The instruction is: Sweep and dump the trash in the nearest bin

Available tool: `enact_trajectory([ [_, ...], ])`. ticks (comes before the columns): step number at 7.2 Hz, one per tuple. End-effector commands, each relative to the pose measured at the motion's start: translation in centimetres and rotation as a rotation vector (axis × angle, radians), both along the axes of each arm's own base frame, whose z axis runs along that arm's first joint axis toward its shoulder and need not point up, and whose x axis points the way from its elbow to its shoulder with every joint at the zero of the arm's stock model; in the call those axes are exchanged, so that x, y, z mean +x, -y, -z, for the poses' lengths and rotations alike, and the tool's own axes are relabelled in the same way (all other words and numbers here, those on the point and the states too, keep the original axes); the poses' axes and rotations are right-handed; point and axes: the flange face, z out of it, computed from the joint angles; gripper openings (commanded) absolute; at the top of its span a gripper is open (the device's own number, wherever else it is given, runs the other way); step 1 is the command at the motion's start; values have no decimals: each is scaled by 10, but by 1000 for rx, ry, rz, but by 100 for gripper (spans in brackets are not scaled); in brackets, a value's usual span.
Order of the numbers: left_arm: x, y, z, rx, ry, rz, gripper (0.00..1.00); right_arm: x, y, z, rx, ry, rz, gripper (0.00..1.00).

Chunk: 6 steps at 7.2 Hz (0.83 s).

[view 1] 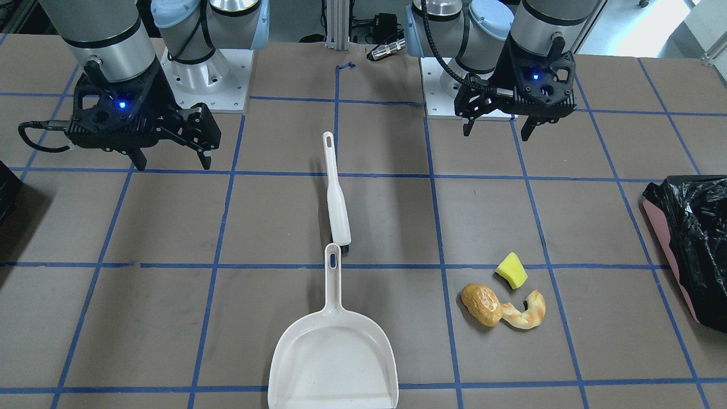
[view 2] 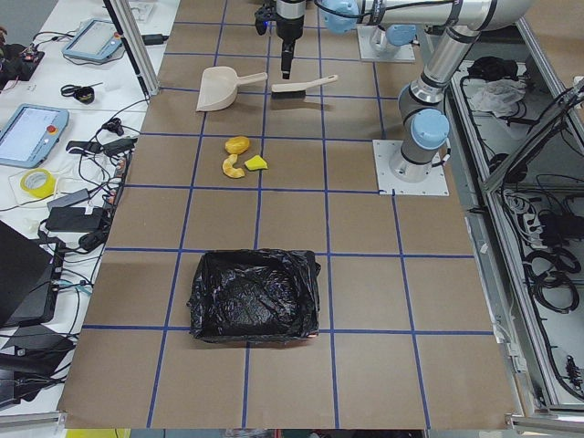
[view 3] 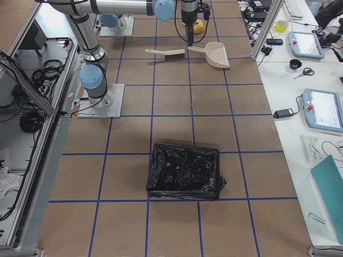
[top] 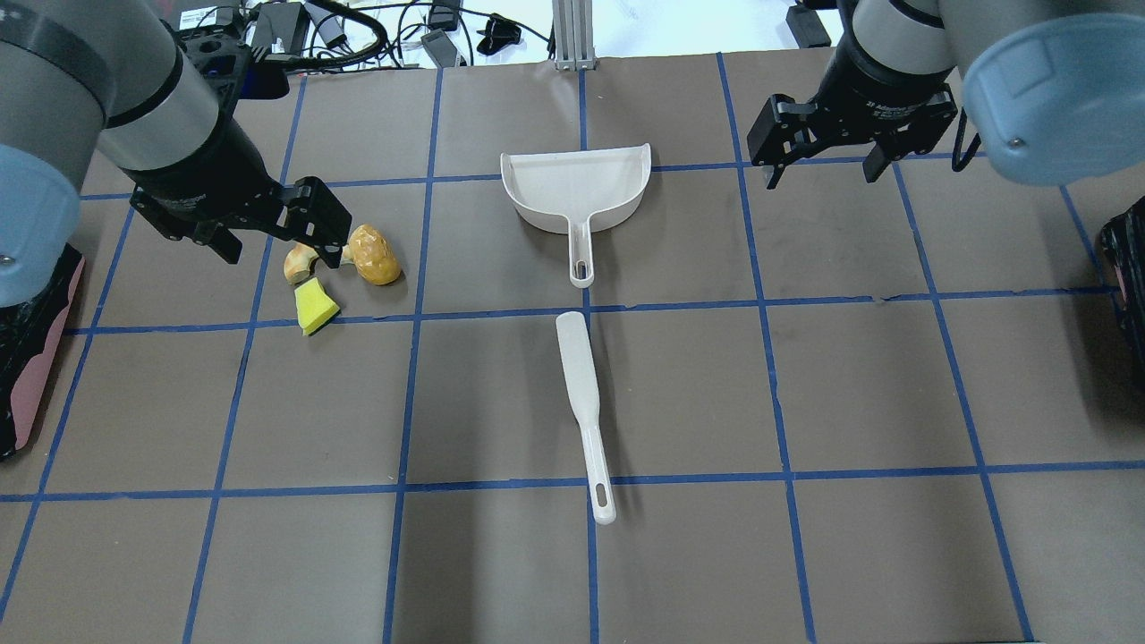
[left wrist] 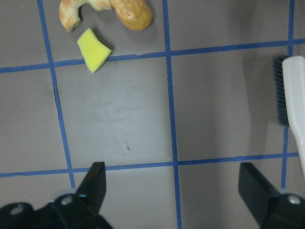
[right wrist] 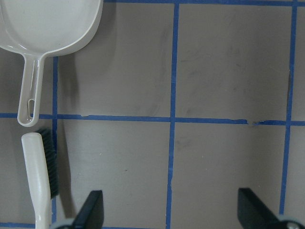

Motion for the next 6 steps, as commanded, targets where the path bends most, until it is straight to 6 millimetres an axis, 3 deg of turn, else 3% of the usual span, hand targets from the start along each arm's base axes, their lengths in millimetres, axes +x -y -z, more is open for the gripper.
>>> enact_trajectory([
  [1, 0, -1, 0, 1, -2, 1, 100, -1, 0, 1, 0, -14, 3, 100],
  [6, 0, -2, 1, 4, -1, 2, 100, -1, 0, 2, 3, -13, -7, 100],
])
